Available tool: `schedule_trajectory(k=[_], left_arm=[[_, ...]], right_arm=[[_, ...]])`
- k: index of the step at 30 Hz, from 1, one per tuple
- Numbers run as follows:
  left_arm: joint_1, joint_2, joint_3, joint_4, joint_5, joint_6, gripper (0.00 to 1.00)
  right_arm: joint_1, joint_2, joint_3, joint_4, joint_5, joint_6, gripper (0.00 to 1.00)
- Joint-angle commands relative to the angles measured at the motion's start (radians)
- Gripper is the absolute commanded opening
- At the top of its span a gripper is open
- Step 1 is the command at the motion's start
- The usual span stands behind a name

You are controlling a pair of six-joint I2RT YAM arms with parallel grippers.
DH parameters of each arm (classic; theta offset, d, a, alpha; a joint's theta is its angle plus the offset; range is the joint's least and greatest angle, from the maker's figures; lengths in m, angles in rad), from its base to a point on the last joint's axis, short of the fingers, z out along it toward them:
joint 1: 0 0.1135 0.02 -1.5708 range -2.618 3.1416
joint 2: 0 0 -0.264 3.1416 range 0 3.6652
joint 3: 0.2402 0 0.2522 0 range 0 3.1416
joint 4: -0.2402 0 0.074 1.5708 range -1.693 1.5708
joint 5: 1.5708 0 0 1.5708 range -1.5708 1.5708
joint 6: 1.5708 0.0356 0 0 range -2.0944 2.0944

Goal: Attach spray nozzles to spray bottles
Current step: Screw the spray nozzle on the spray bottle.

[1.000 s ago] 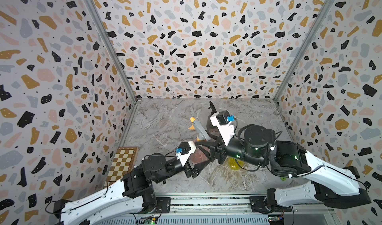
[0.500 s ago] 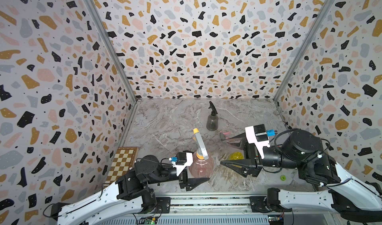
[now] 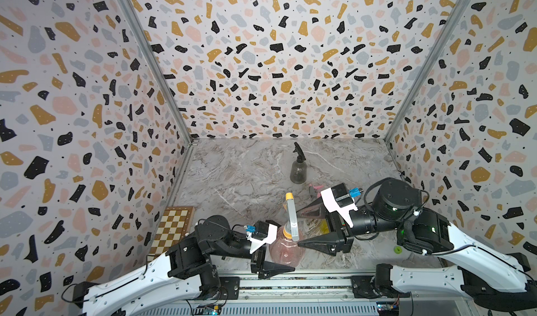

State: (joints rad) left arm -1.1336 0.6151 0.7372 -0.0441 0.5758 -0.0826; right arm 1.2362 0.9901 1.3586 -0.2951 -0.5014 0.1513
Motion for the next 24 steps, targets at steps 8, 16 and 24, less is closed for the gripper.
schedule_trajectory(k=[8, 16, 24], left_arm=[[0.002, -0.015, 0.039, 0.028, -0.019, 0.000, 0.00], [0.003, -0.014, 0.043, 0.033, -0.063, -0.002, 0.00], [0.003, -0.013, 0.061, 0.025, -0.238, 0.012, 0.00]], right_arm=[[0.000, 0.024, 0.030, 0.034, -0.031, 0.021, 0.49], [0.008, 0.034, 0.022, 0.035, -0.018, 0.032, 0.30], [0.057, 0.057, 0.011, 0.024, 0.084, 0.094, 0.21]])
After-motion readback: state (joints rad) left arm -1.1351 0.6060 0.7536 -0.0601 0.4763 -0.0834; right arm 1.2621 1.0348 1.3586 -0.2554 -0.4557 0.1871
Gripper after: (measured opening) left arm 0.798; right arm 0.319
